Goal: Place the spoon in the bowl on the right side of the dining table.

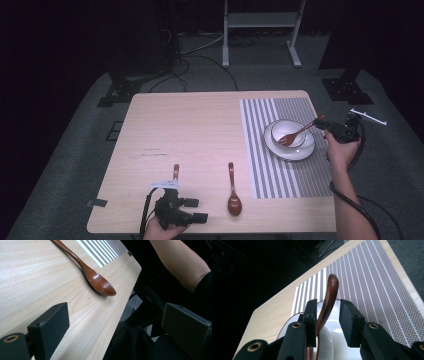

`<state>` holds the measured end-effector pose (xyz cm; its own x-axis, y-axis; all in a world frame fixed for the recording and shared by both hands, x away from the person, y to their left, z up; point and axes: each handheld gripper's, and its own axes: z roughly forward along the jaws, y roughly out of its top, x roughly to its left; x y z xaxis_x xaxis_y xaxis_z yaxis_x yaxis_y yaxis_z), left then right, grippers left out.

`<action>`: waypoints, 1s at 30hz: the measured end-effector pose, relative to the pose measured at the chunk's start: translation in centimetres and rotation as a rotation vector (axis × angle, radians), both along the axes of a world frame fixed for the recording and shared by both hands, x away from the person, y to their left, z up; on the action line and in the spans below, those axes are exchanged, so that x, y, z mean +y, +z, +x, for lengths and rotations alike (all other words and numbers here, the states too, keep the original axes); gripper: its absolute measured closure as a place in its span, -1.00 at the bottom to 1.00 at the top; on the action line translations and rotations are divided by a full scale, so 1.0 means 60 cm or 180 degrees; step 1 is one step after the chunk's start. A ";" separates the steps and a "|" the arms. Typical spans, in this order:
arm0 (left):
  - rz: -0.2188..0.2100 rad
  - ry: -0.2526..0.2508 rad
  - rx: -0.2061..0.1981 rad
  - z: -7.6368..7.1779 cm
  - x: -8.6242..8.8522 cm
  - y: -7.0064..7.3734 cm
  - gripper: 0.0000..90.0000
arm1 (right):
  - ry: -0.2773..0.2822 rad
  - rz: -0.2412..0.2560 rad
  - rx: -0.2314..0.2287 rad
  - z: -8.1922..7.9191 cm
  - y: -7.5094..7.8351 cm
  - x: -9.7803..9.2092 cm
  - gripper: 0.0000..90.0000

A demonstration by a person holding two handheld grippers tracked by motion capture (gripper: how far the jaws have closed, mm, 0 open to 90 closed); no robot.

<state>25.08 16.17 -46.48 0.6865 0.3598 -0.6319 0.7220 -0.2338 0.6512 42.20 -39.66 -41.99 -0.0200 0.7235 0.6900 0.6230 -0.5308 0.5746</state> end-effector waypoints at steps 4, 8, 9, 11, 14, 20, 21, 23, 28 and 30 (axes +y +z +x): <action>-0.0001 0.0009 0.0003 0.000 -0.001 -0.001 -0.86 | 0.0068 -0.0001 -0.0005 -0.005 -0.001 0.006 0.47; 0.0013 -0.0014 -0.0004 -0.001 -0.001 -0.001 -0.86 | 0.0116 -0.0029 -0.0021 -0.011 -0.001 0.010 0.45; 0.0015 -0.0016 -0.0005 -0.001 -0.001 -0.001 -0.86 | 0.0124 -0.0042 -0.0031 -0.013 -0.001 0.011 0.45; 0.0012 -0.0015 -0.0005 -0.001 -0.001 -0.001 -0.86 | 0.0146 -0.0044 -0.0031 -0.018 -0.002 0.013 0.42; 0.0008 -0.0006 -0.0002 -0.001 -0.001 -0.001 -0.86 | 0.0203 -0.0045 -0.0028 -0.024 -0.003 0.014 0.35; 0.0010 -0.0008 -0.0012 -0.002 -0.001 0.000 -0.86 | 0.0318 -0.0083 0.0010 -0.034 -0.005 0.022 0.17; 0.0013 -0.0016 -0.0017 -0.002 -0.001 0.000 -0.86 | 0.0327 -0.0081 0.0009 -0.035 -0.006 0.022 0.15; 0.0007 -0.0015 -0.0014 -0.003 -0.001 0.000 -0.86 | 0.0374 -0.0088 0.0034 -0.038 -0.008 0.024 0.12; 0.0006 -0.0010 -0.0008 -0.004 -0.001 -0.001 -0.86 | 0.0431 -0.0135 0.0028 -0.047 -0.007 0.030 0.06; 0.0007 -0.0006 -0.0009 -0.004 -0.001 -0.001 -0.86 | 0.0465 -0.0151 0.0039 -0.049 -0.008 0.032 0.04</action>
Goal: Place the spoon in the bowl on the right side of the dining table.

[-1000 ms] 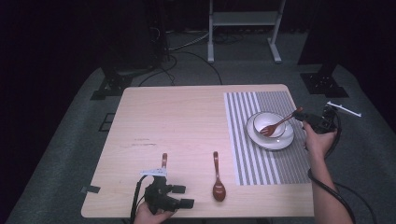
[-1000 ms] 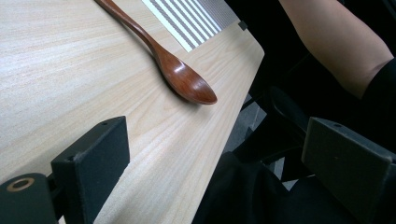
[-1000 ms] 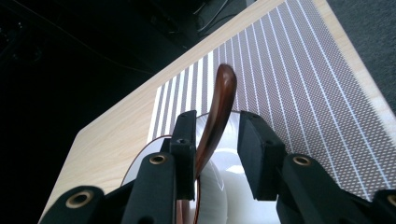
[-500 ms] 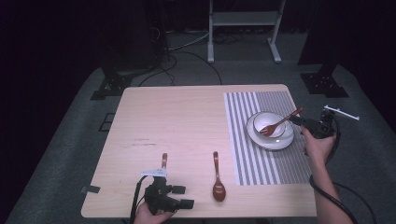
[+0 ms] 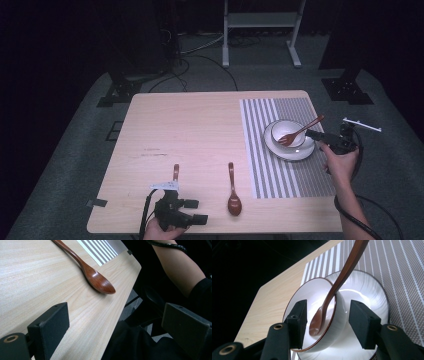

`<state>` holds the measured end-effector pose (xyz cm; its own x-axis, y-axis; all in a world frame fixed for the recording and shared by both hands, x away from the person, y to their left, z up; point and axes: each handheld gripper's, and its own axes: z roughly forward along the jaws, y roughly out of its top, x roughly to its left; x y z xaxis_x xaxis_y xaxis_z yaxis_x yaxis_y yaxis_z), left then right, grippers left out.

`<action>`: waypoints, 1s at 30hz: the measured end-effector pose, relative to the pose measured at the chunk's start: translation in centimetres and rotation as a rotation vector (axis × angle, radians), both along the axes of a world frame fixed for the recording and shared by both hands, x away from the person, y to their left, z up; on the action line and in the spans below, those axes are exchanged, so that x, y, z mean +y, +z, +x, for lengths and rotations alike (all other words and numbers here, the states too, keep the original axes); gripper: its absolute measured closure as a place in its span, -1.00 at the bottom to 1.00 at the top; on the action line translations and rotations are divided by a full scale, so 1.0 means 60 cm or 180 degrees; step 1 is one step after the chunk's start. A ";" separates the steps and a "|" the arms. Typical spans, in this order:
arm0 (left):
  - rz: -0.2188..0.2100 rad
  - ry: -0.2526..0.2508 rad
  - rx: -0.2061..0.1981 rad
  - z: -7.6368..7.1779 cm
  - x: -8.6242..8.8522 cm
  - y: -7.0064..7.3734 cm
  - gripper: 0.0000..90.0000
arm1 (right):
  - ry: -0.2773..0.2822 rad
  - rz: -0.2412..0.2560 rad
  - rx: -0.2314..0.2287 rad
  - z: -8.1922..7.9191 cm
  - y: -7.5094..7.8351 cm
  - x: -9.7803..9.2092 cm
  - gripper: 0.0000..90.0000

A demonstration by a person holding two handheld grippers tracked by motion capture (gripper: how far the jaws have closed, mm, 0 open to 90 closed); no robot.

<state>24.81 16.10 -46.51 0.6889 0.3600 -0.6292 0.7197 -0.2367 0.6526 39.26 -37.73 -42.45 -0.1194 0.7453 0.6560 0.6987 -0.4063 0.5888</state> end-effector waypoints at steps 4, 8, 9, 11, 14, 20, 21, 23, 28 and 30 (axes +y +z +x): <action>0.0003 0.0000 -0.0001 0.000 0.000 -0.001 -0.86 | 0.0026 0.0012 0.0011 -0.006 -0.002 0.003 0.03; 0.0003 -0.0002 -0.0003 0.001 0.000 -0.001 -0.86 | 0.0078 -0.0001 0.0014 -0.013 -0.005 0.007 0.00; 0.0001 0.0002 -0.0003 0.000 0.000 0.000 -0.86 | 0.0096 0.0006 0.0010 -0.015 -0.005 0.008 0.00; -0.0001 0.0004 -0.0005 0.000 0.000 0.000 -0.86 | 0.0121 0.0019 -0.0002 -0.018 -0.005 0.011 -0.01; -0.0002 0.0007 -0.0011 0.001 0.001 0.000 -0.86 | 0.0162 0.0020 -0.0024 -0.024 -0.003 0.015 -0.02; -0.0005 0.0014 -0.0007 0.001 0.001 0.000 -0.86 | 0.0239 0.0013 -0.0018 -0.033 -0.001 0.023 -0.03; -0.0006 0.0015 -0.0006 0.001 0.001 -0.001 -0.86 | 0.0241 0.0007 -0.0023 -0.034 -0.002 0.023 -0.03; -0.0009 0.0020 0.0001 0.001 0.001 -0.001 -0.86 | 0.0259 0.0019 -0.0007 -0.037 -0.003 0.024 -0.03; -0.0009 0.0020 -0.0004 0.001 0.001 -0.001 -0.86 | 0.0305 0.0009 -0.0018 -0.046 -0.003 0.028 -0.03; -0.0012 0.0022 -0.0004 0.001 0.002 -0.001 -0.86 | 0.0320 0.0004 -0.0016 -0.051 -0.003 0.029 -0.03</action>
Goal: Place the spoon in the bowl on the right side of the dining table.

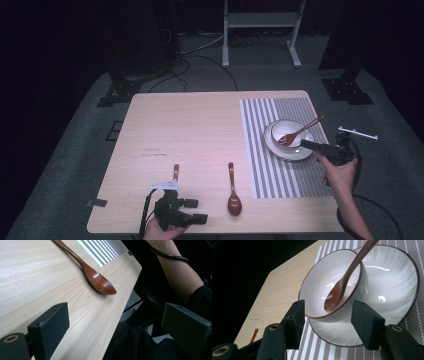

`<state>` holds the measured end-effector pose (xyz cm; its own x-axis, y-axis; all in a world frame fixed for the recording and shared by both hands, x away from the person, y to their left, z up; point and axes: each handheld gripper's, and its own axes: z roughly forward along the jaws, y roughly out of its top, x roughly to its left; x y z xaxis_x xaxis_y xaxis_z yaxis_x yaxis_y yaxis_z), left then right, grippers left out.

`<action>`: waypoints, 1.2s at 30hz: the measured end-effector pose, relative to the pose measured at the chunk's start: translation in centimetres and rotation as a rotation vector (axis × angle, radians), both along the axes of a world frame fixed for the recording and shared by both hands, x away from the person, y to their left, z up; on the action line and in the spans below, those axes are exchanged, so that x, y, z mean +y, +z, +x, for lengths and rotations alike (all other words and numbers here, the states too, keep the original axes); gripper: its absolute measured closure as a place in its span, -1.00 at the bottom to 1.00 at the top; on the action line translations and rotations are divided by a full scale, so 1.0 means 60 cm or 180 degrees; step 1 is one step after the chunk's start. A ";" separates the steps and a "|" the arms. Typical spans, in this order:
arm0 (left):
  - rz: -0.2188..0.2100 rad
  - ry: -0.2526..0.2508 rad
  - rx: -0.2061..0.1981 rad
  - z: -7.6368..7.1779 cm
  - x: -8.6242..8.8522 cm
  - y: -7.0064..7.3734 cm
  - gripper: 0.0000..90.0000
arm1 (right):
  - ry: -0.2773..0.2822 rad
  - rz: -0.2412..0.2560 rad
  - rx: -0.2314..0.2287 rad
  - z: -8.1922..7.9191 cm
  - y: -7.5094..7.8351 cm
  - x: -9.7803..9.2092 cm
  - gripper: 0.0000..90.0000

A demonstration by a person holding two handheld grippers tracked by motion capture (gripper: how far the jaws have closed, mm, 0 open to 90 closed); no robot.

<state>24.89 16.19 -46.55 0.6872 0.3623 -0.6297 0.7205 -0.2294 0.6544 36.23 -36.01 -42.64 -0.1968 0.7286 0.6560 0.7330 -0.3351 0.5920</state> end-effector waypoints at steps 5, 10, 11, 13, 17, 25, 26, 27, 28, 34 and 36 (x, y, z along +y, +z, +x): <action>0.0004 -0.0001 0.0002 0.000 0.000 0.000 -0.86 | 0.0035 -0.0033 -0.0005 -0.011 -0.002 0.003 -0.03; 0.0011 -0.0012 0.0000 0.000 -0.001 -0.001 -0.86 | 0.0063 -0.0028 0.0006 -0.021 -0.010 0.008 -0.03; 0.0015 -0.0018 -0.0006 0.000 -0.001 -0.001 -0.86 | 0.0080 -0.0032 0.0009 -0.022 -0.012 0.009 -0.03; 0.0011 -0.0010 -0.0007 0.000 -0.001 -0.001 -0.86 | 0.0104 -0.0026 0.0015 -0.025 -0.014 0.011 -0.04; 0.0008 -0.0004 -0.0005 0.000 0.000 -0.001 -0.86 | 0.0141 -0.0018 0.0003 -0.032 -0.016 0.017 -0.04; 0.0001 0.0000 -0.0009 0.000 0.001 0.000 -0.86 | 0.0230 0.0005 -0.0010 -0.045 -0.024 0.032 -0.04; 0.0004 -0.0001 -0.0010 0.000 0.001 0.000 -0.86 | 0.0233 0.0010 -0.0007 -0.047 -0.025 0.034 -0.05; 0.0002 0.0000 -0.0011 0.000 0.001 0.000 -0.86 | 0.0256 0.0027 -0.0013 -0.050 -0.026 0.037 -0.05; 0.0003 -0.0001 -0.0010 0.000 0.001 0.000 -0.86 | 0.0256 0.0027 -0.0013 -0.050 -0.026 0.037 -0.05; 0.0012 -0.0005 -0.0017 0.000 0.001 0.000 -0.86 | 0.0284 0.0025 -0.0031 -0.058 -0.028 0.042 -0.06; 0.0008 -0.0002 -0.0015 0.000 0.001 0.000 -0.86 | 0.0293 0.0027 -0.0033 -0.060 -0.029 0.043 -0.07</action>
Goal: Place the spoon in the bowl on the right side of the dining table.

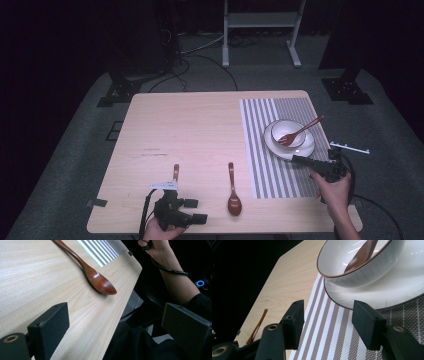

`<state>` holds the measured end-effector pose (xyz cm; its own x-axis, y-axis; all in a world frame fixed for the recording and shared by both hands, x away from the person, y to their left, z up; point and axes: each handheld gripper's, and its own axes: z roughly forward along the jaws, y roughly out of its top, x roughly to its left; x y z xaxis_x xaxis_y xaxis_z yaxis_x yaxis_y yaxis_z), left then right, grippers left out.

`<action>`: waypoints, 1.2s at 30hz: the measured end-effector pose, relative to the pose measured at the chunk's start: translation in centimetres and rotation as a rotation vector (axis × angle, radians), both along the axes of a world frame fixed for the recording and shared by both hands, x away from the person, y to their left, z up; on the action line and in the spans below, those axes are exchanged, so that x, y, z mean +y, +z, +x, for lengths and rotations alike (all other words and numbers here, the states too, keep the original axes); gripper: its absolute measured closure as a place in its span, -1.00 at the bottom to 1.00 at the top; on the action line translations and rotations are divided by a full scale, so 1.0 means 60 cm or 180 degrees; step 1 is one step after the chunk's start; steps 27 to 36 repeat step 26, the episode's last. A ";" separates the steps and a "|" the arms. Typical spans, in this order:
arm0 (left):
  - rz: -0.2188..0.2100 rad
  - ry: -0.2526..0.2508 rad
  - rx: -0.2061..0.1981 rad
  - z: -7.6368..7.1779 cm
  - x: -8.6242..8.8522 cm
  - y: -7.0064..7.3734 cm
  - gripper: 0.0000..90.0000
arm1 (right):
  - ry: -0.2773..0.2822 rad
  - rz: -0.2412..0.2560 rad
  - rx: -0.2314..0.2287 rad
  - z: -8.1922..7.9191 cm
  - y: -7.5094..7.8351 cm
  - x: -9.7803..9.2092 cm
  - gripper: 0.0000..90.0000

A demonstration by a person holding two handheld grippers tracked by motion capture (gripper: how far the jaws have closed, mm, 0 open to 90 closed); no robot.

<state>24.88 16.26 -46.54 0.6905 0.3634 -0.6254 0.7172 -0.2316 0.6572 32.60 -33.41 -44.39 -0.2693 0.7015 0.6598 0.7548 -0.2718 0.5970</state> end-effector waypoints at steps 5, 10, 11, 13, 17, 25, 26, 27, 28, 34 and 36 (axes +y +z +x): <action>0.0000 -0.0001 0.0002 0.000 0.000 0.000 -0.86 | 0.0043 0.0022 0.0005 -0.008 -0.004 0.007 -0.07; 0.0003 0.0000 -0.0004 0.000 0.000 0.000 -0.86 | 0.0087 0.0030 0.0003 -0.016 -0.008 0.014 -0.07; 0.0004 0.0000 -0.0006 0.000 0.000 0.000 -0.86 | 0.0099 0.0019 -0.0005 -0.017 -0.009 0.016 -0.07; 0.0003 0.0001 -0.0011 0.000 0.001 0.001 -0.86 | 0.0109 0.0001 0.0002 -0.019 -0.011 0.020 -0.08; 0.0000 0.0000 -0.0018 0.000 0.001 0.001 -0.86 | 0.0145 0.0010 0.0016 -0.023 -0.017 0.026 -0.08; -0.0016 0.0020 -0.0025 -0.001 0.002 0.002 -0.86 | 0.0203 0.0042 0.0022 -0.036 -0.028 0.039 -0.12; -0.0012 0.0012 -0.0036 0.000 0.003 0.003 -0.86 | 0.0203 0.0042 0.0022 -0.036 -0.028 0.039 -0.12; -0.0012 0.0012 -0.0036 0.000 0.003 0.003 -0.86 | 0.0203 0.0042 0.0022 -0.036 -0.028 0.039 -0.12; -0.0012 0.0012 -0.0036 0.000 0.003 0.003 -0.86 | 0.0203 0.0042 0.0022 -0.036 -0.028 0.039 -0.12; -0.0012 0.0012 -0.0036 0.000 0.003 0.003 -0.86 | 0.0203 0.0042 0.0022 -0.036 -0.028 0.039 -0.12; -0.0012 0.0012 -0.0036 0.000 0.003 0.003 -0.86 | 0.0203 0.0042 0.0022 -0.036 -0.028 0.039 -0.12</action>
